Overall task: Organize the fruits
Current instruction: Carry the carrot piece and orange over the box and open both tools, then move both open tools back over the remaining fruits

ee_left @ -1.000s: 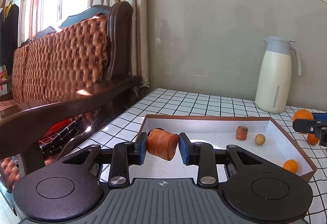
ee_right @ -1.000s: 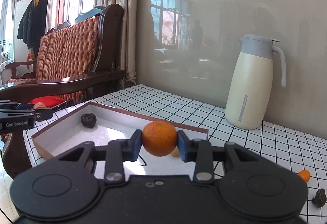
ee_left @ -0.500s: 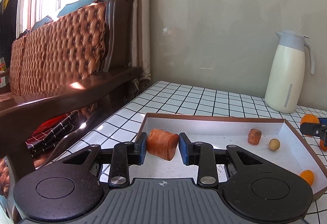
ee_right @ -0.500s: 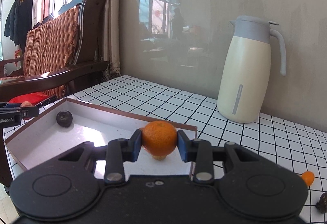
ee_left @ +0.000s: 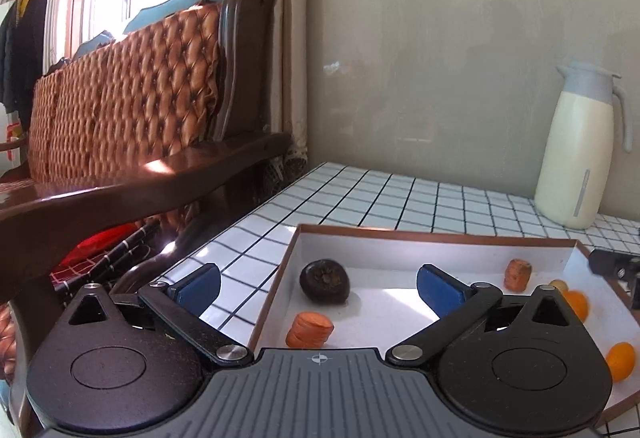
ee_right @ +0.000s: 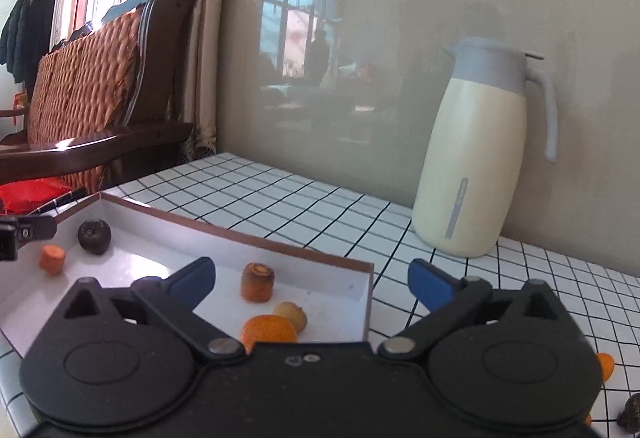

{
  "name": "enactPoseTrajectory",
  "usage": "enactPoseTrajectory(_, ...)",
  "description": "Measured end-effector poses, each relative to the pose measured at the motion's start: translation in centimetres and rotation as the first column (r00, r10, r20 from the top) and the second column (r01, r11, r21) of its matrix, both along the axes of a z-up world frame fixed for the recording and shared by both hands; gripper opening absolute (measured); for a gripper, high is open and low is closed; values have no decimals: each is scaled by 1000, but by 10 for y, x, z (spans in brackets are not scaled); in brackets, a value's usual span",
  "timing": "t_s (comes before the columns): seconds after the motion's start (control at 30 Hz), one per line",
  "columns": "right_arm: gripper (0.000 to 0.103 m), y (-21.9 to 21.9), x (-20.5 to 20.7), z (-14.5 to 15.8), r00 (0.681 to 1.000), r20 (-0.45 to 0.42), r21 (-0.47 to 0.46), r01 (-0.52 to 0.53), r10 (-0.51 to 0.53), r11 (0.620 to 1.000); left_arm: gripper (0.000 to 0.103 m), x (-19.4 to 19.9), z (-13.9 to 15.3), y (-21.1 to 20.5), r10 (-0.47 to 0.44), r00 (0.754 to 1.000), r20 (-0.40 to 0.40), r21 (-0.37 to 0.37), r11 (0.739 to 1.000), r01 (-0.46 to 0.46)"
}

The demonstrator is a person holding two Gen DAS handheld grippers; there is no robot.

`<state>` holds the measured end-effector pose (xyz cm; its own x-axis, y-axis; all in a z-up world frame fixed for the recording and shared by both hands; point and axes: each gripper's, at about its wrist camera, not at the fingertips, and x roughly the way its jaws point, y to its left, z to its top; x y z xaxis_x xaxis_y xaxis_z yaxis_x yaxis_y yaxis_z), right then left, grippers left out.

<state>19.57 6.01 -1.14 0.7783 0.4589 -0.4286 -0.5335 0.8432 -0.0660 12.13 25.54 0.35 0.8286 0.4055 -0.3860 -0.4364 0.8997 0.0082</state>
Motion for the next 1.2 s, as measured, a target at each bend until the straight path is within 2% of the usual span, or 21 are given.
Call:
enactPoseTrajectory(0.2,97,6,-4,-1,1000,-2,19,-21,21,1000,103,2,-1,2,-5,1000,-6,-25,1000,5)
enactPoseTrajectory(0.5,97,0,-3,3,999,-39,54,-8,10,999,103,-3,-1,-3,-5,1000,-12,-12,1000,5)
enactPoseTrajectory(0.6,97,-2,-5,4,1000,-28,52,-3,4,999,103,-6,2,-7,-5,1000,-19,7,1000,5)
enactPoseTrajectory(0.7,97,-4,-12,8,1000,15,41,24,-25,999,103,-13,8,-11,33,999,11,39,999,-34)
enactPoseTrajectory(0.8,97,-4,-18,11,997,51,3,50,-50,999,103,-25,14,-12,65,996,66,17,998,-66)
enactPoseTrajectory(0.93,97,-12,-25,18,999,31,1,40,-40,999,103,-35,21,-15,71,997,40,-6,997,-71)
enactPoseTrajectory(1.03,97,-23,-32,24,999,39,22,27,-28,999,103,-44,27,-19,76,996,56,-28,997,-74)
enactPoseTrajectory(1.2,97,-40,-44,26,995,82,16,52,-53,999,103,-47,28,-46,54,998,36,42,998,-56)
